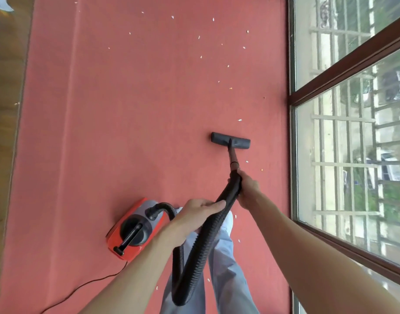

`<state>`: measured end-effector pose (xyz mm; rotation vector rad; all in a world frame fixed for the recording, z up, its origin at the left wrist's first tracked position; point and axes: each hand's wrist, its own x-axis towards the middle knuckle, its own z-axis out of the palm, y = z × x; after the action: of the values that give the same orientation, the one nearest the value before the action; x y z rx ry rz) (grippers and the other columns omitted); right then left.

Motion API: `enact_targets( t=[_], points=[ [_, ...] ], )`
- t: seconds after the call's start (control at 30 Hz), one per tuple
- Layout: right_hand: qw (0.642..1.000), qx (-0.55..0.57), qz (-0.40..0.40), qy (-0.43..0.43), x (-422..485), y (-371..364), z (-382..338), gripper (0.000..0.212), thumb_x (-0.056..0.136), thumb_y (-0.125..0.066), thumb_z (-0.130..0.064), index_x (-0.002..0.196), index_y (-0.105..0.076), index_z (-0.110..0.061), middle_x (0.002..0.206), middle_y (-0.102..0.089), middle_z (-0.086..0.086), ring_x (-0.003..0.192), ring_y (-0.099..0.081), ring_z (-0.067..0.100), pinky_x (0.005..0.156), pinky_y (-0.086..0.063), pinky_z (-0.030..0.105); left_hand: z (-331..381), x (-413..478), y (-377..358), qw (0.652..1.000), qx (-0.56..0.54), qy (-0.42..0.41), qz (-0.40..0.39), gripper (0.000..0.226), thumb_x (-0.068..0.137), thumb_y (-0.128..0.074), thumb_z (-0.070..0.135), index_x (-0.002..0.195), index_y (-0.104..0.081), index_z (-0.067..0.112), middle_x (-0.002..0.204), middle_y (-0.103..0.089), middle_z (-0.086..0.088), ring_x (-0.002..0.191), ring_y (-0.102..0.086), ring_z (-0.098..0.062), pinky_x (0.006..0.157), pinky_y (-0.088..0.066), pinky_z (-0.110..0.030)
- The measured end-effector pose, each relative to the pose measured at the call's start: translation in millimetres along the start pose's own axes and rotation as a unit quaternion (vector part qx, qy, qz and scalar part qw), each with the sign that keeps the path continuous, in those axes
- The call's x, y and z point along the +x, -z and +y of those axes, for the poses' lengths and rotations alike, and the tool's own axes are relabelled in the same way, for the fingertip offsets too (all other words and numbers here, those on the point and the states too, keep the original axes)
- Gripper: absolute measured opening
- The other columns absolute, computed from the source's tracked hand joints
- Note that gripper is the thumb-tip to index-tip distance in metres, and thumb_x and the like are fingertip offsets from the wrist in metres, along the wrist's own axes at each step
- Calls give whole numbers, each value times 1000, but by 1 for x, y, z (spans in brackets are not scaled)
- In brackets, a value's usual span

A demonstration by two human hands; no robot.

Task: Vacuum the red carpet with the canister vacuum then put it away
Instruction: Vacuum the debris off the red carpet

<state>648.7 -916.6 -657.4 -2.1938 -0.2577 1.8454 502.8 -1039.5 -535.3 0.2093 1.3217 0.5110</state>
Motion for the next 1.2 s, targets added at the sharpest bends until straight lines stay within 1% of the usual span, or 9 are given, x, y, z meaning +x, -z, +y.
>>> enact_targets(
  t=[0.13,0.33,0.5,0.6,0.77,0.9,1.0,1.1,1.2],
  points=[
    [997,79,-9,-2,-10,1,-25,48,86,-69,-29,121,-58,2,92,-63,15,57,-61,20,49,-51,27,18,-5,-3,998,-57,-18,-28,45,77,-78,51,99,-77,12,88,-69,-10,82,-60,-26,78,-44,-44],
    [991,118,-42,-39,-2,19,-11,53,86,-68,-29,126,-56,3,101,-60,17,72,-59,24,64,-53,34,24,-1,10,997,-40,-16,-59,30,86,-73,42,94,-76,13,82,-69,-8,72,-62,-18,67,-50,-28],
    [994,108,-5,-17,17,8,-3,60,83,-72,-36,127,-57,2,88,-62,12,59,-60,19,53,-51,27,6,19,3,998,-51,-13,-23,47,74,-79,54,100,-77,14,88,-70,-19,80,-58,-28,74,-39,-43],
    [992,127,15,7,17,8,-11,51,84,-72,-32,119,-61,3,86,-63,13,55,-59,19,50,-48,26,2,28,-5,998,-48,-20,-19,49,72,-80,55,102,-77,17,102,-73,-22,82,-64,-26,78,-47,-40],
    [978,207,-20,10,-14,27,-15,38,87,-67,-26,114,-60,-1,86,-61,15,58,-58,19,52,-51,26,15,19,1,993,-25,-31,-113,40,77,-79,44,105,-77,15,87,-69,-7,78,-59,-23,71,-41,-39],
    [969,243,-41,-19,-21,45,11,45,79,-72,-27,114,-59,-3,93,-55,15,66,-55,20,61,-51,30,22,10,17,987,12,-17,-161,51,75,-76,40,113,-72,8,77,-69,-2,64,-62,-14,69,-44,-36],
    [969,243,-18,-41,-8,44,31,59,69,-76,-31,118,-59,-3,89,-54,13,65,-52,19,65,-47,32,21,12,17,991,45,2,-129,42,80,-77,37,113,-74,10,79,-71,-3,67,-64,-15,75,-47,-37],
    [968,248,-7,-46,3,35,38,63,61,-79,-36,112,-59,-5,84,-55,12,61,-52,19,59,-49,30,17,17,11,995,53,7,-85,33,82,-76,35,112,-76,21,80,-73,1,69,-65,-10,71,-49,-27],
    [961,275,2,-36,17,33,37,49,77,-75,-37,111,-57,-7,76,-55,8,56,-53,17,55,-52,28,12,23,4,998,52,-8,-32,22,85,-73,37,104,-79,26,83,-74,1,73,-65,-11,70,-49,-26]
  ],
)
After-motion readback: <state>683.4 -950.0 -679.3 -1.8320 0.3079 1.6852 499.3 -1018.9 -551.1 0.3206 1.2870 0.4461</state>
